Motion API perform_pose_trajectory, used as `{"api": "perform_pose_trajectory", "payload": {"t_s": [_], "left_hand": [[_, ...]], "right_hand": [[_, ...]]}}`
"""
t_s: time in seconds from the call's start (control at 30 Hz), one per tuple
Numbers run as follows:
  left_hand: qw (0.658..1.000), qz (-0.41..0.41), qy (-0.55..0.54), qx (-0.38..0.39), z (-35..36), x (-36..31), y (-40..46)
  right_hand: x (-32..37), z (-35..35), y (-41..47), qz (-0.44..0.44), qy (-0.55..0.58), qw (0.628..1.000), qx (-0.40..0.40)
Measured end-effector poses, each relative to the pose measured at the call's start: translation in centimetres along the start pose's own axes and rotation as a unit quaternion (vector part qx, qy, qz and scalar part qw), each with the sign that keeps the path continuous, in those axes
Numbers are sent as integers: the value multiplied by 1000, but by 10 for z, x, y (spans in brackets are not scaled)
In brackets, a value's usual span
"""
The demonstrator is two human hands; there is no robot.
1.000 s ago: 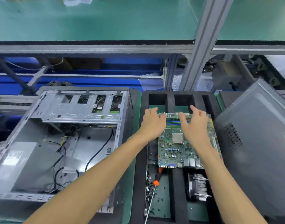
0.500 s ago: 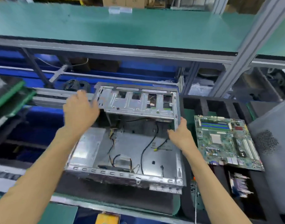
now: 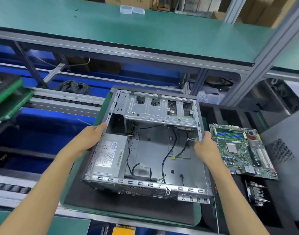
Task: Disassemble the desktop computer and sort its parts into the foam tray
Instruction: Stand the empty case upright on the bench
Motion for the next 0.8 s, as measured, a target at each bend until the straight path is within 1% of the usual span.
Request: {"api": "perform_pose_trajectory", "payload": {"t_s": [0.07,0.13,0.17,0.2,0.3,0.37,0.43,0.53,0.6,0.7,0.8], "left_hand": [[996,-31,-78,40,3,7,2],[988,-36,-137,65,14,1,1],[990,-23,-130,55,17,-5,1],[995,-5,-97,29,18,-11,1],[995,40,13,-87,7,-24,-1],[990,43,59,-122,2,-28,-3],[987,39,65,-140,1,-28,-4],[984,35,12,-176,5,-26,-7],[979,33,-61,-192,14,-24,-8],[963,20,-176,-200,36,-23,-8],[947,3,-250,-200,65,-21,-9]], "right_hand": [[0,0,1,1,-3,1000,0],[-1,0,2,2,-6,1000,0],[0,-1,2,1,-8,1000,-1],[0,-1,3,-2,-10,1000,-2],[4,-5,5,-14,-18,1000,-3],[10,-9,7,-24,-27,999,2],[23,-18,11,-44,-37,998,6],[57,-48,21,-82,-77,994,2],[88,-75,29,-109,-116,987,-2],[139,-111,34,-160,-179,970,-26],[177,-135,33,-196,-232,951,-56]]}}
Point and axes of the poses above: each hand's wrist, its own y-axis towards the middle knuckle, its own z-axis out of the palm, x = y × z, the point moved 10 cm from there along y, towards the middle knuckle, and after that the axes turned 4 degrees about x, right-handed, at the moved point
